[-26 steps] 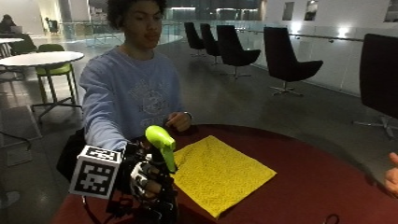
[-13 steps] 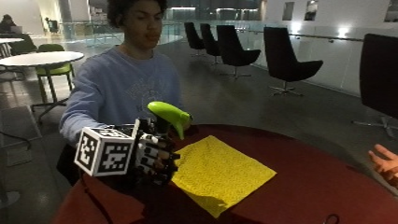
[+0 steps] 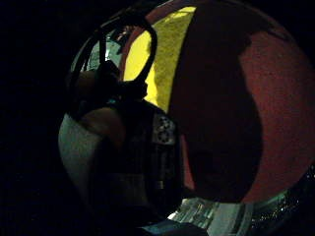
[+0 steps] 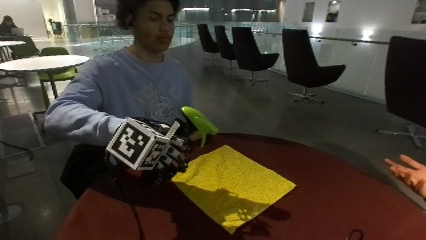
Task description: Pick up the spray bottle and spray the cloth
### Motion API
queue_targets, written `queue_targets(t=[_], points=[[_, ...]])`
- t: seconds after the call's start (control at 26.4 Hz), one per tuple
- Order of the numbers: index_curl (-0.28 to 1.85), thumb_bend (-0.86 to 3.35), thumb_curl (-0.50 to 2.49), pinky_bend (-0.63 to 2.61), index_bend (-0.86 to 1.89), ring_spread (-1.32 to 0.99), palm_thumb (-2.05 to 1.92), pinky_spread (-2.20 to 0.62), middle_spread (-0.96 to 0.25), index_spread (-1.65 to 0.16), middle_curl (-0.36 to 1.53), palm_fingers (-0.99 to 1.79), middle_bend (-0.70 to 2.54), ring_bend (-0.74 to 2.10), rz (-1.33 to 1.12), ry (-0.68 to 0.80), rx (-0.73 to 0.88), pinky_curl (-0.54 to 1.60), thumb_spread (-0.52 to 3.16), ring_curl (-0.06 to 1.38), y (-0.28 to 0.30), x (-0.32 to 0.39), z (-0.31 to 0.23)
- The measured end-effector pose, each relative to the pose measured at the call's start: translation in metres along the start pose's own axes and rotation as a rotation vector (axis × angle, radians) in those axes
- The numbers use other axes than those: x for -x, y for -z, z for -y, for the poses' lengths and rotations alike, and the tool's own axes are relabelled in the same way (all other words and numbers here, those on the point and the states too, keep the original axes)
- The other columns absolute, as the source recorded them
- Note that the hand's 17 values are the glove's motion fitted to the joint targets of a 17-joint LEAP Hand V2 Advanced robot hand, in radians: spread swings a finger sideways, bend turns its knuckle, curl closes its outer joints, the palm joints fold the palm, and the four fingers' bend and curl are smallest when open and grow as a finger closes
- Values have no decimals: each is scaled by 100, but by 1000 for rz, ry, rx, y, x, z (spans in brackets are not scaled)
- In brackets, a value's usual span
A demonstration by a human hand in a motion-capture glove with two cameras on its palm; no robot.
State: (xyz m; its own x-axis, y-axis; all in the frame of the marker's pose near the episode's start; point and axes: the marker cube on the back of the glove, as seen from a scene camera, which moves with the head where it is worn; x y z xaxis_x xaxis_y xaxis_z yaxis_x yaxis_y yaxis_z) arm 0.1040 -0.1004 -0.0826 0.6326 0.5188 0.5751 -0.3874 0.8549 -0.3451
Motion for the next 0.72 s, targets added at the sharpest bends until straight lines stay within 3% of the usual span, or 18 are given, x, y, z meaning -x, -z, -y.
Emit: queue_targets(t=[0.72], points=[[40, -3, 67, 18, 14, 1, 101, 27, -9, -23, 46, 105, 21, 33, -41, -164, 118, 32, 63, 37, -16, 1, 3]])
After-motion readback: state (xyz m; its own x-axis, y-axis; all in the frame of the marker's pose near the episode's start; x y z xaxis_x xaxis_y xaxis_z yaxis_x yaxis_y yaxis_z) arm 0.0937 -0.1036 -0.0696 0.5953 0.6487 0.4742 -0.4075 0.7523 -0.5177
